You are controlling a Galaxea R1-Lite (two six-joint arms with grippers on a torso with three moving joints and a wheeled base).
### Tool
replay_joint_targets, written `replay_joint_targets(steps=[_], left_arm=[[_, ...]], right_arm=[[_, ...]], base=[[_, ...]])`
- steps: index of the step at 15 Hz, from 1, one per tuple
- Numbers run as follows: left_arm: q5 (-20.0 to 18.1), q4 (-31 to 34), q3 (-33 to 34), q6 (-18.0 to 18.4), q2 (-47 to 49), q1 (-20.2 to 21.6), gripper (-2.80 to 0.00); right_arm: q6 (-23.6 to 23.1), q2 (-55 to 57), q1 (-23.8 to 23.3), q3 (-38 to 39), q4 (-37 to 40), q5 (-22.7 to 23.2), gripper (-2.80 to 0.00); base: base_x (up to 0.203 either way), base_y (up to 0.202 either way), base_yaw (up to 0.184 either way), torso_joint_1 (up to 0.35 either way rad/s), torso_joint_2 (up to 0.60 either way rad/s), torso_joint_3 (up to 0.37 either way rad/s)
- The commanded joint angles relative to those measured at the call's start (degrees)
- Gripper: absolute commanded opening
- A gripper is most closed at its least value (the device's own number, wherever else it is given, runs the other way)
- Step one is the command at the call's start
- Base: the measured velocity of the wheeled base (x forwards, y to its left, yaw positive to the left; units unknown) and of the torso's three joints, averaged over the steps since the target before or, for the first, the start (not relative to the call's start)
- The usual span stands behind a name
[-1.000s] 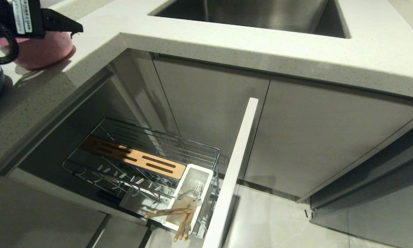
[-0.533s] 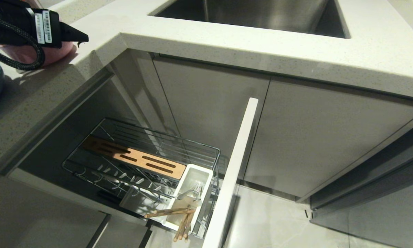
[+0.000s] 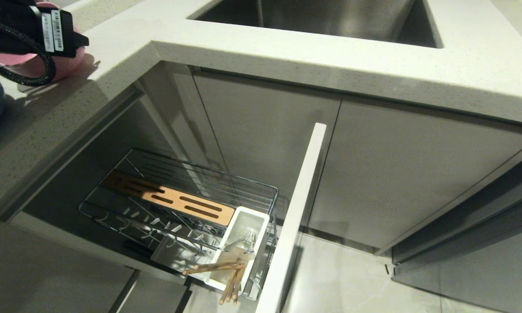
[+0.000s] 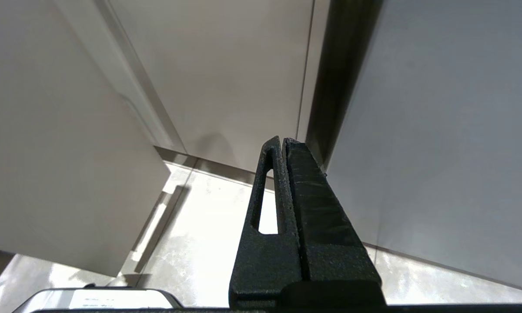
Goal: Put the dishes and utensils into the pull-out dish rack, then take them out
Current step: Pick up the bowl and place it in the cupboard
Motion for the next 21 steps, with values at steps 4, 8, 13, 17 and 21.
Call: replay_joint_targets(steps=[4,8,13,17,21], left_arm=[[0.3,-4.1,0.0,0.3,-5.7,-3.1,-2.8],[1.5,-14.7,0.7,-0.6,-8.9,-9.8,-2.8],[3.1,-18.3,11.7,-23.8,-15.9,-17.5,-2.8],[-2.5,-18.7,23.2,-48.2,-21.5,-19.7,-2.8],[-4.7,-23.9,31.7,-60.8,-23.6,-22.0,-2.8]], right_arm=[[0.0,0.0,0.0,1.5,0.0,0.0,-2.8],[0.0,0.0,0.0,1.5,0.0,0.0,-2.8],[0.0,0.0,0.0,1.5,0.0,0.0,-2.8],[0.0,0.0,0.0,1.5,0.0,0.0,-2.8],[0.0,0.0,0.0,1.5,0.0,0.0,-2.8]], base=[[0.0,0.0,0.0,0.0,0.0,0.0],[0.0,0.0,0.0,0.0,0.0,0.0],[0.0,0.0,0.0,0.0,0.0,0.0],[0.0,0.0,0.0,0.0,0.0,0.0],[0.0,0.0,0.0,0.0,0.0,0.0]])
